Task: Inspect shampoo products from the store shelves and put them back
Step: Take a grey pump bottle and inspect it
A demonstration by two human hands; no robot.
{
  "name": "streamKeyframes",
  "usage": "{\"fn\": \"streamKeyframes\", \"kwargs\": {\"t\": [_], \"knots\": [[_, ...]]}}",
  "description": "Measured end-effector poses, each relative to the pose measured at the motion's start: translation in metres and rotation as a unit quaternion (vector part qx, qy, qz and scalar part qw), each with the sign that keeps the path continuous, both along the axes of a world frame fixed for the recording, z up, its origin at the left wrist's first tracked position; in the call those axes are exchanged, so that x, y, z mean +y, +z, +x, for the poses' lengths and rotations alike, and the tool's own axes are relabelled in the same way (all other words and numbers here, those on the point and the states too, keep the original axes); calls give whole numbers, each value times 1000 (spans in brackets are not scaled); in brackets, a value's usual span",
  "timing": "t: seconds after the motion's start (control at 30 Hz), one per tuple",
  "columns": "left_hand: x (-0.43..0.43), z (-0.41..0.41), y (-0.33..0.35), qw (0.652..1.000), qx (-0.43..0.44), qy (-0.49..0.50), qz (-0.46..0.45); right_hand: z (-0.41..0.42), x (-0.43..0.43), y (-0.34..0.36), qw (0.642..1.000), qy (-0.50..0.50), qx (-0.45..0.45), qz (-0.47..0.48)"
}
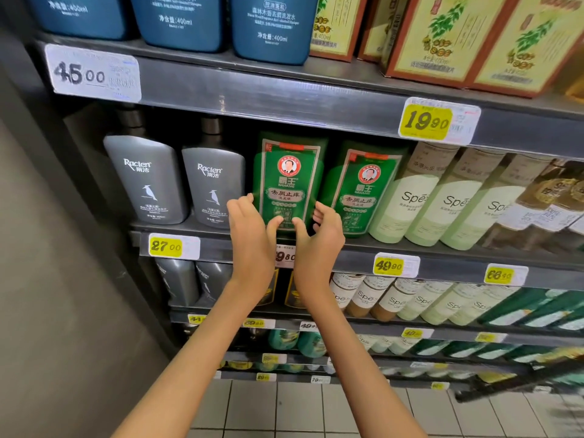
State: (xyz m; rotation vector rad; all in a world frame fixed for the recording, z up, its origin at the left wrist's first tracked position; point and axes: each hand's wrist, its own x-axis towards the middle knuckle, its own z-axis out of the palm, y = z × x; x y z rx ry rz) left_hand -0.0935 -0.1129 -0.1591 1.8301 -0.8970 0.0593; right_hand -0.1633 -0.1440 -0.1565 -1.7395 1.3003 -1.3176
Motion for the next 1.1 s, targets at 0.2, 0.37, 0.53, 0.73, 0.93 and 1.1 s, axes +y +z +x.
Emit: {"fn": "streamKeyframes", "kwargs": {"t": [0.2, 0.37, 0.53, 0.73, 0.93, 1.1], "knots": [[2, 1, 0, 1000, -23, -4, 1, 2, -3, 2, 1000, -6, 2, -2], [16, 5, 3, 998, 10, -69, -5, -6, 1, 2, 1000, 19, 6, 4], [63, 26, 1, 986, 142, -74, -55, -12, 31, 3, 991, 126, -48, -15], [110, 57, 18, 991, 126, -10, -39, 33, 39, 63, 964, 223, 0, -148], [129, 62, 13, 991, 128, 23, -37, 66, 31, 81, 937, 216, 164, -221], [134, 63, 8, 989, 136, 31, -45, 86, 26, 71, 929, 165, 267, -195]]}}
